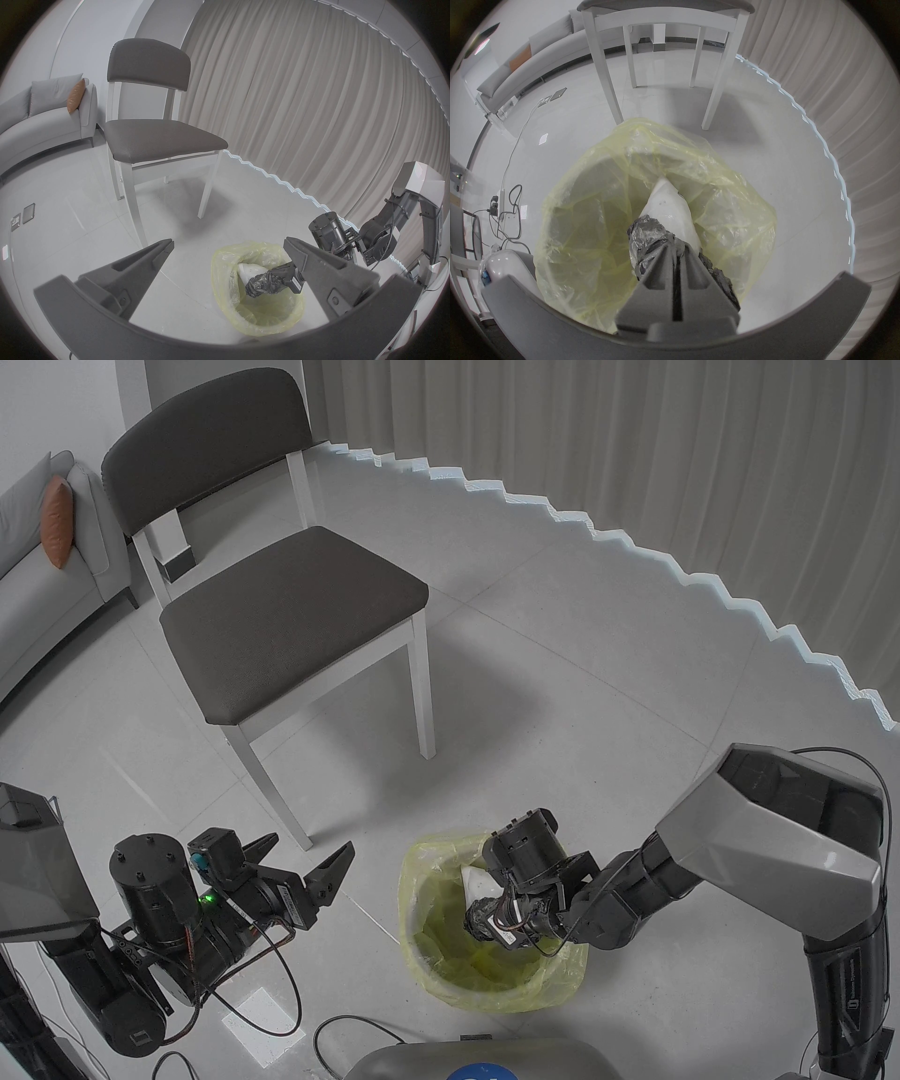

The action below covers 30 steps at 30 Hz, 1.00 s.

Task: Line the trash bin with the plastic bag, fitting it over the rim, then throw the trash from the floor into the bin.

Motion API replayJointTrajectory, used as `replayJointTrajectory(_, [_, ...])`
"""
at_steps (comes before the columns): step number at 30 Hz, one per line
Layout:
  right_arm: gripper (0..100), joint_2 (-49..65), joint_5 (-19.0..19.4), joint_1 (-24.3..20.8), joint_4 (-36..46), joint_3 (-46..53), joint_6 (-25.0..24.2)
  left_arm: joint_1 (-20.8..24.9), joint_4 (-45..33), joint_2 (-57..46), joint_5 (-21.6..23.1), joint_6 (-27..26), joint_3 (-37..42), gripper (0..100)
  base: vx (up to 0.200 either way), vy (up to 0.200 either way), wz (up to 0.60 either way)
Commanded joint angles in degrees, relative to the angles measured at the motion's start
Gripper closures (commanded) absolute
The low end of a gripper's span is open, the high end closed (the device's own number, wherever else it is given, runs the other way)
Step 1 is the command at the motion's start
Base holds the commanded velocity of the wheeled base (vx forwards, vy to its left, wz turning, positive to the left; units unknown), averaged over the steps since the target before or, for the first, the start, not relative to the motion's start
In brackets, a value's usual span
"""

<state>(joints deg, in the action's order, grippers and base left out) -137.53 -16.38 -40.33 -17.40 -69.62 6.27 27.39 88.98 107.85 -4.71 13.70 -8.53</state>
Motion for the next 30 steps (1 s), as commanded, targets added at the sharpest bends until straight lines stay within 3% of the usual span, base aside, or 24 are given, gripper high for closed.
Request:
replayJointTrajectory(1, [100,4.6,-0.1,-0.5,0.2,0.0,1.0,0.0,0.6,0.1,0.0,0.0,0.0,0,0.000,0.000,0.00])
replayJointTrajectory(13, [100,7.8,-0.2,-0.3,0.3,0.0,1.5,0.2,0.6,-0.4,0.0,0.0,0.1,0,0.000,0.000,0.00])
replayJointTrajectory(30, [100,9.9,-0.2,-5.4,-0.2,9.8,0.9,0.4,0.6,-1.1,0.0,0.0,0.1,0,0.000,0.000,0.00])
